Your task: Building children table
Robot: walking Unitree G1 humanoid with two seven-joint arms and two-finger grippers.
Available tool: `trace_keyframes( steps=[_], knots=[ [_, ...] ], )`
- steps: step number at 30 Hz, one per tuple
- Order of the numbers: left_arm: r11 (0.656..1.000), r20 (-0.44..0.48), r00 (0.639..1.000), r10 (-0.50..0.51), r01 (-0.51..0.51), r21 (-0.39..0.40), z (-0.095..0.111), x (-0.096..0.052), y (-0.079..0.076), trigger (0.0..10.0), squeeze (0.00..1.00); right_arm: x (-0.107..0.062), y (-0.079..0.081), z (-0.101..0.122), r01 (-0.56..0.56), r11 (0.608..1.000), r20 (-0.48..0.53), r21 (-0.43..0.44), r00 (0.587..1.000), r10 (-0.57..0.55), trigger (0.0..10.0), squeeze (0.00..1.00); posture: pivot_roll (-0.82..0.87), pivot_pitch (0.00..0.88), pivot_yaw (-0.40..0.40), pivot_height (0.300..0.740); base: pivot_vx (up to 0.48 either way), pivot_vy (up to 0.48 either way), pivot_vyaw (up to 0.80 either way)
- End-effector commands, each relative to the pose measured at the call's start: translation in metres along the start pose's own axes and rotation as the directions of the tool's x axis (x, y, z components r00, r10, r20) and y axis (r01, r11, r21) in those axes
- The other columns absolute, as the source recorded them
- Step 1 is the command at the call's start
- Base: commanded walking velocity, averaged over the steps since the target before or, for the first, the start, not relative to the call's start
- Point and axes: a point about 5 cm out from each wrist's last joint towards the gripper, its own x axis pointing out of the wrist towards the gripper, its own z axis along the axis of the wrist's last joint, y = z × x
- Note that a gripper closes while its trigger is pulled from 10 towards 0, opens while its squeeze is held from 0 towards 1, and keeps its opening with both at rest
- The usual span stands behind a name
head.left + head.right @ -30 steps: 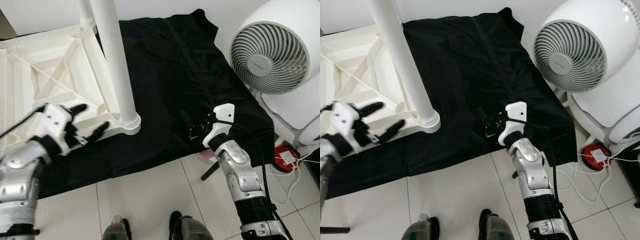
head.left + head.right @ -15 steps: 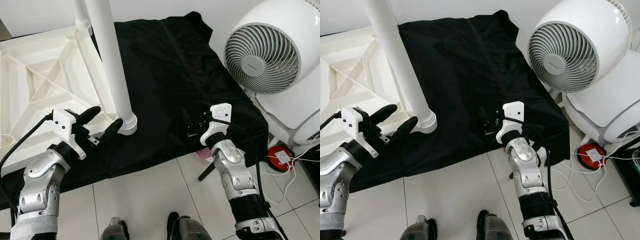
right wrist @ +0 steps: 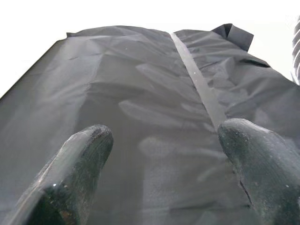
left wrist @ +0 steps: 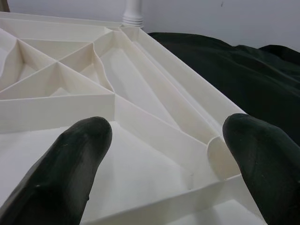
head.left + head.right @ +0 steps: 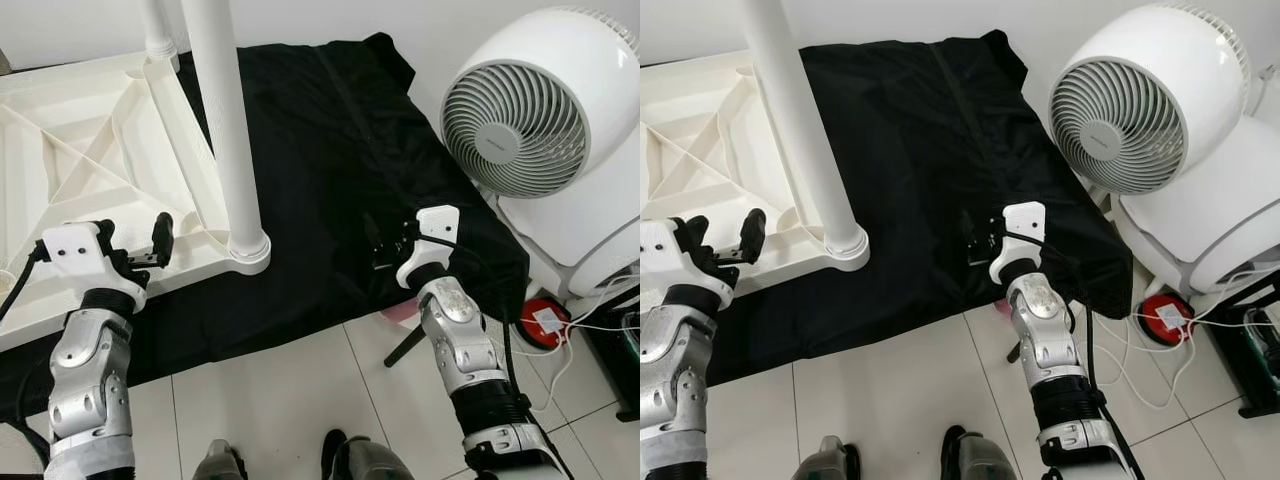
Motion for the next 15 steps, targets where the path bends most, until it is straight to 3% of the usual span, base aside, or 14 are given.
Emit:
trace_keyframes(
  steps=[1, 8, 12, 15],
  knots=[
    [0.998, -0.012, 0.998, 0.061, -0.061, 0.004, -0.002, -0.001, -0.002, 10.0, 0.0, 0.001, 0.002, 0.0, -0.02, 1.0, 0.01, -0.022, 1.0, 0.02, 10.0, 0.0, 0.01, 0.115, -0.088, 0.74, 0.0, 0.0, 0.0],
    [0.992, -0.012, 0.992, 0.124, -0.124, -0.002, 0.001, -0.001, 0.0, 10.0, 0.0, 0.0, 0.009, 0.006, -0.076, 0.996, 0.051, -0.043, 0.996, 0.078, 10.0, 0.0, 0.02, 0.095, -0.048, 0.74, 0.0, 0.0, 0.0],
    [0.991, -0.015, 0.991, 0.135, -0.134, 0.023, 0.004, 0.001, -0.002, 10.0, 0.0, 0.001, 0.022, 0.008, -0.14, 0.987, 0.086, -0.076, 0.985, 0.147, 10.0, 0.0, 0.0, 0.088, 0.064, 0.74, 0.0, 0.0, 0.0],
    [0.991, -0.014, 0.992, 0.129, -0.128, 0.036, 0.005, 0.003, -0.002, 10.0, 0.0, 0.002, 0.024, 0.008, -0.142, 0.986, 0.089, -0.084, 0.985, 0.15, 10.0, 0.0, 0.0, 0.088, 0.064, 0.74, 0.0, 0.0, 0.0]
  ],
)
